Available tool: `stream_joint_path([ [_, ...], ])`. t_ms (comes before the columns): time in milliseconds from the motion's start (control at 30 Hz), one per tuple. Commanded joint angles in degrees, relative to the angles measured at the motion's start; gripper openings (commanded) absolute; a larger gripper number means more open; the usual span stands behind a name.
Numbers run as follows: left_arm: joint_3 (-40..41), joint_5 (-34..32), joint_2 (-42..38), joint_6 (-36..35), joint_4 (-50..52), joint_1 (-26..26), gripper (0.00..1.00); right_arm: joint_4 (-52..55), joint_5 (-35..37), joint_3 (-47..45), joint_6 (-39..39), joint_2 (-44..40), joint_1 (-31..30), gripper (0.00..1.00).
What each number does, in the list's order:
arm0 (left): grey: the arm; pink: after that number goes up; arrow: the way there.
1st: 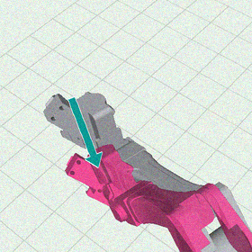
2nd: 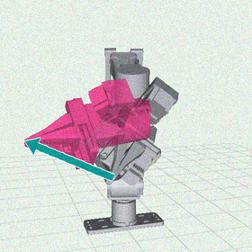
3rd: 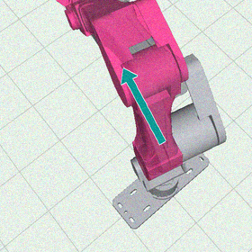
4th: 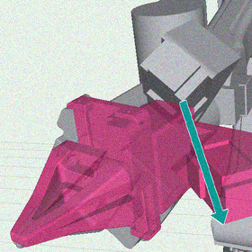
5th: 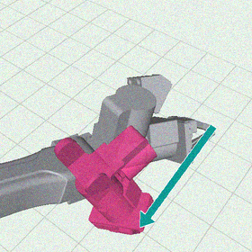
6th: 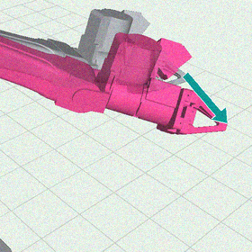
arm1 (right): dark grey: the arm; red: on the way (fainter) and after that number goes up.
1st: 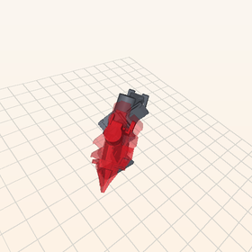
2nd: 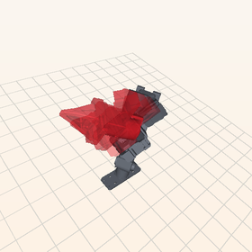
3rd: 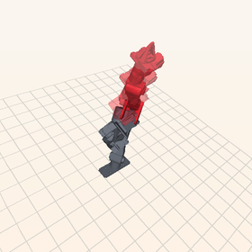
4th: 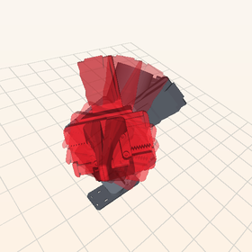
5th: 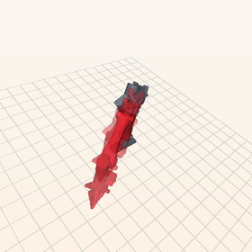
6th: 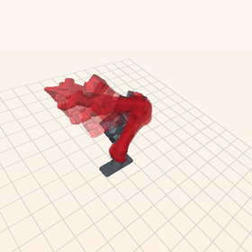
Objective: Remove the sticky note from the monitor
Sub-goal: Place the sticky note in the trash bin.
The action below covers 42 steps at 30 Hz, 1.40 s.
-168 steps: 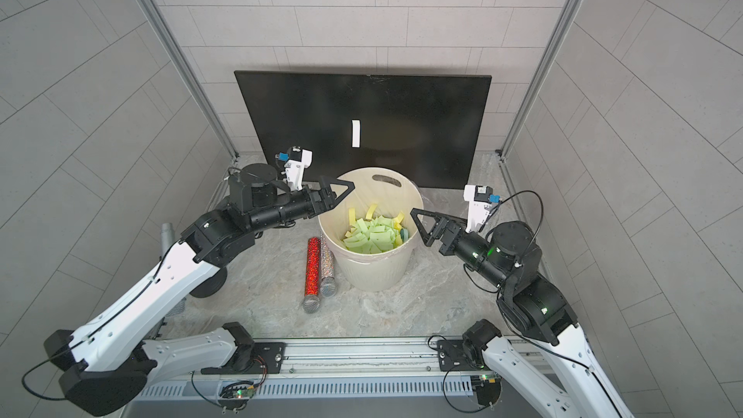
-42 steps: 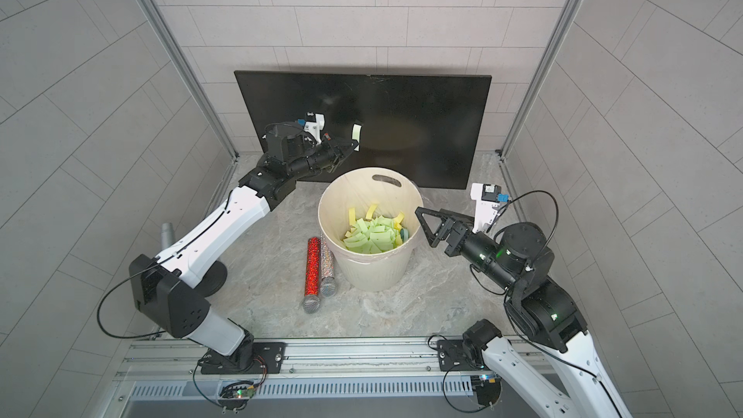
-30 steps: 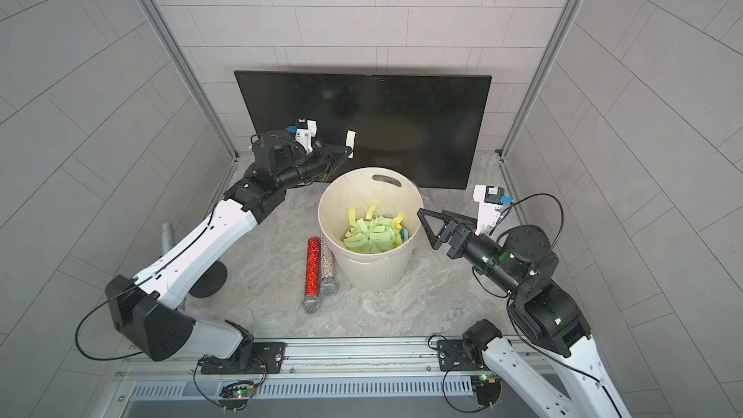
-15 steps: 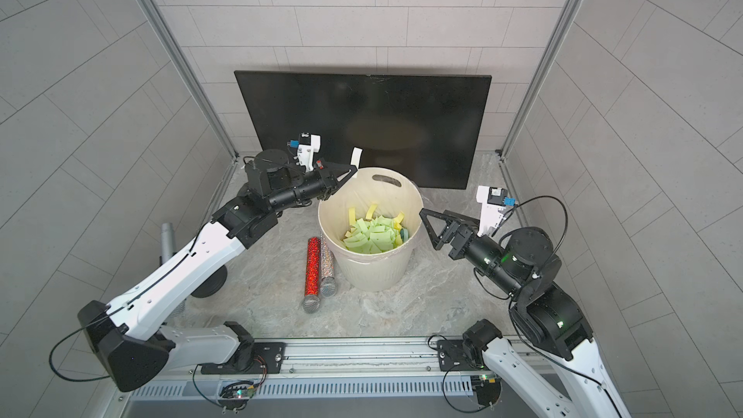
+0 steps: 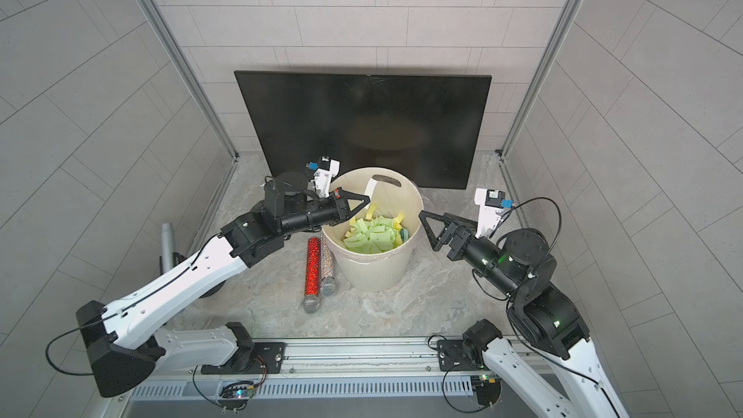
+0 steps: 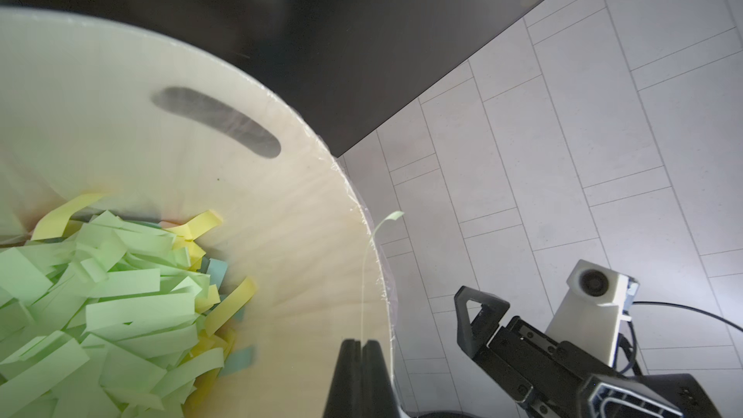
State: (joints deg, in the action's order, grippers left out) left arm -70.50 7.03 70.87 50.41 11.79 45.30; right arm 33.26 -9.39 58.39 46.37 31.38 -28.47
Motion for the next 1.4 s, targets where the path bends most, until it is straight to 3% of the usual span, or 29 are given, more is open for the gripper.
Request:
stream_joint_path([
  [0, 1.09, -2.20, -1.08, -2.27, 2.33, 0.87, 0.04, 0.67, 0.69, -0.66, 0.05, -0.58, 0.26, 1.00],
  [133, 1.37, -3.03, -1.02, -3.01, 3.70, 1.21, 0.09, 0.67, 0.69, -0.65, 0.00, -0.45, 0.24, 1.00],
  [533, 0.30, -3.88, -0.68, -4.17, 5.53, 1.20, 0.37, 0.66, 0.77, -0.21, -0.32, -0.09, 0.26, 1.00],
  [967, -2.04, -5.14, -0.58, -6.39, 8.22, 1.20, 0.58, 0.66, 0.77, 0.21, -0.49, 0.60, 0.25, 1.00],
  [1167, -4.38, -6.57, 0.15, -8.57, 12.30, 1.28, 0.52, 0.66, 0.73, 0.19, -0.58, 0.85, 0.32, 1.00],
  [1300, -5.99, -6.81, 0.75, -11.63, 14.35, 1.37, 0.20, 0.67, 0.69, 0.19, -0.59, 0.97, 0.33, 1.00],
  [1367, -6.54, -6.83, 1.08, -12.09, 15.01, 1.51, 0.12, 0.58, 0.69, 0.06, -0.50, 0.97, 0.34, 1.00],
])
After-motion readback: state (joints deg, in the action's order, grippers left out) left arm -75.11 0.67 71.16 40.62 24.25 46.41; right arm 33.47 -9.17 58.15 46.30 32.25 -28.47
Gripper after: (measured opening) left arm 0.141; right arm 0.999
